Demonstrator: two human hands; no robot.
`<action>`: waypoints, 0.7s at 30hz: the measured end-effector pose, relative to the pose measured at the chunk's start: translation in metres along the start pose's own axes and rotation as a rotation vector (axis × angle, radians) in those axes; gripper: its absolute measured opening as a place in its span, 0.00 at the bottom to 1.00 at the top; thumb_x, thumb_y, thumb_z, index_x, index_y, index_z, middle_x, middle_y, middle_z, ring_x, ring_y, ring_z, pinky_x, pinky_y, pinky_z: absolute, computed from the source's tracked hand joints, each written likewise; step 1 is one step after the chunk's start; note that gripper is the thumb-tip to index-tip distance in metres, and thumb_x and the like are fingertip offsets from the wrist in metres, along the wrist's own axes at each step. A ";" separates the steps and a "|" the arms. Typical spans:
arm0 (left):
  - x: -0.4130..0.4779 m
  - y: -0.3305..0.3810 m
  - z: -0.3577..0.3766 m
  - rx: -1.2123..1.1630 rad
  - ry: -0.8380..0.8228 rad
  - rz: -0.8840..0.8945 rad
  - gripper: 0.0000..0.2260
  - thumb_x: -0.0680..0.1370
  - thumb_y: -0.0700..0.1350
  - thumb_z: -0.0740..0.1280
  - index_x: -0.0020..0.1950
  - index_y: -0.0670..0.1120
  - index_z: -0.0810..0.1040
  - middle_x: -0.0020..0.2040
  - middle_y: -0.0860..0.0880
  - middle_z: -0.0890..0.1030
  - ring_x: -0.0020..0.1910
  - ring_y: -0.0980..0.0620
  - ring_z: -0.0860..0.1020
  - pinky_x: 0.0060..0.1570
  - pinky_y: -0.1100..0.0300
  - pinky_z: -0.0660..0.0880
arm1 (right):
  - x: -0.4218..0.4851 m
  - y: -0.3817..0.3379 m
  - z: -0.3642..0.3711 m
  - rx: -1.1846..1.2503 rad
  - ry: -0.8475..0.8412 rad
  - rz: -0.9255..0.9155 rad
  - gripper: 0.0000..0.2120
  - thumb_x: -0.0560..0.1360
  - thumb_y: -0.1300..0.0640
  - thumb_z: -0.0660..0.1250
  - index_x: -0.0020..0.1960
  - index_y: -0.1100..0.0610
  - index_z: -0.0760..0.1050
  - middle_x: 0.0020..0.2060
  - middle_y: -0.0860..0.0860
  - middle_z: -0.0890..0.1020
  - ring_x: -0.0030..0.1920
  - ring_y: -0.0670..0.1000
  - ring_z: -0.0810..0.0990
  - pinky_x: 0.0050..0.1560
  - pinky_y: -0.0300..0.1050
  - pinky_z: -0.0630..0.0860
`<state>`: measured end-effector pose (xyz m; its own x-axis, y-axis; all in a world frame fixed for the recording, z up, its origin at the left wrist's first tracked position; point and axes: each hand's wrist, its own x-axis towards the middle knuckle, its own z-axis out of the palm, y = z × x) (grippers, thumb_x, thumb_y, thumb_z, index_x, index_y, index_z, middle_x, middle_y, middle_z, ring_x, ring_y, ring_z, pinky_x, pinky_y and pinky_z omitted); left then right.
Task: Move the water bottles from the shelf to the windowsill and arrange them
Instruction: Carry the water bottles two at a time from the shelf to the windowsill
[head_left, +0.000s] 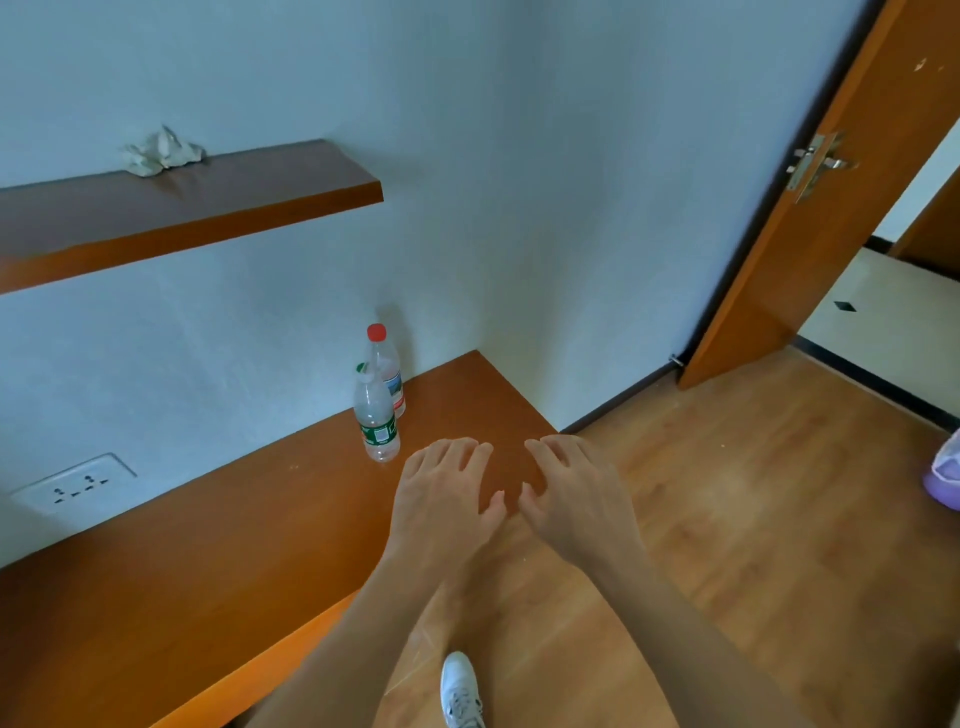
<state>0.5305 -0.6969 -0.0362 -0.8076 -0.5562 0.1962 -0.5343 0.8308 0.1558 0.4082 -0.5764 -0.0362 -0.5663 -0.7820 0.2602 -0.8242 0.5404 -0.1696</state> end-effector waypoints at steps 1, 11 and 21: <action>0.018 -0.007 0.003 -0.011 -0.006 0.001 0.25 0.78 0.64 0.56 0.72 0.56 0.68 0.71 0.55 0.72 0.71 0.51 0.68 0.71 0.51 0.65 | 0.018 0.002 0.004 0.003 -0.006 0.004 0.24 0.74 0.40 0.68 0.67 0.49 0.77 0.62 0.49 0.82 0.64 0.52 0.79 0.63 0.52 0.78; 0.157 -0.063 0.026 -0.061 0.040 -0.010 0.24 0.76 0.62 0.59 0.69 0.53 0.73 0.67 0.52 0.77 0.67 0.50 0.74 0.67 0.48 0.71 | 0.184 0.012 0.046 -0.003 -0.020 -0.032 0.22 0.74 0.44 0.69 0.65 0.51 0.77 0.60 0.50 0.83 0.62 0.53 0.80 0.61 0.51 0.78; 0.174 -0.090 0.038 -0.065 0.145 -0.130 0.21 0.73 0.61 0.65 0.63 0.54 0.78 0.62 0.55 0.81 0.62 0.52 0.78 0.64 0.50 0.70 | 0.277 0.005 0.113 0.089 -0.126 -0.222 0.24 0.75 0.43 0.69 0.68 0.51 0.76 0.63 0.50 0.81 0.63 0.53 0.79 0.64 0.51 0.76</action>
<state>0.4283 -0.8678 -0.0524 -0.6855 -0.6600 0.3073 -0.6109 0.7511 0.2505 0.2460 -0.8254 -0.0726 -0.3634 -0.9139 0.1810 -0.9226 0.3261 -0.2060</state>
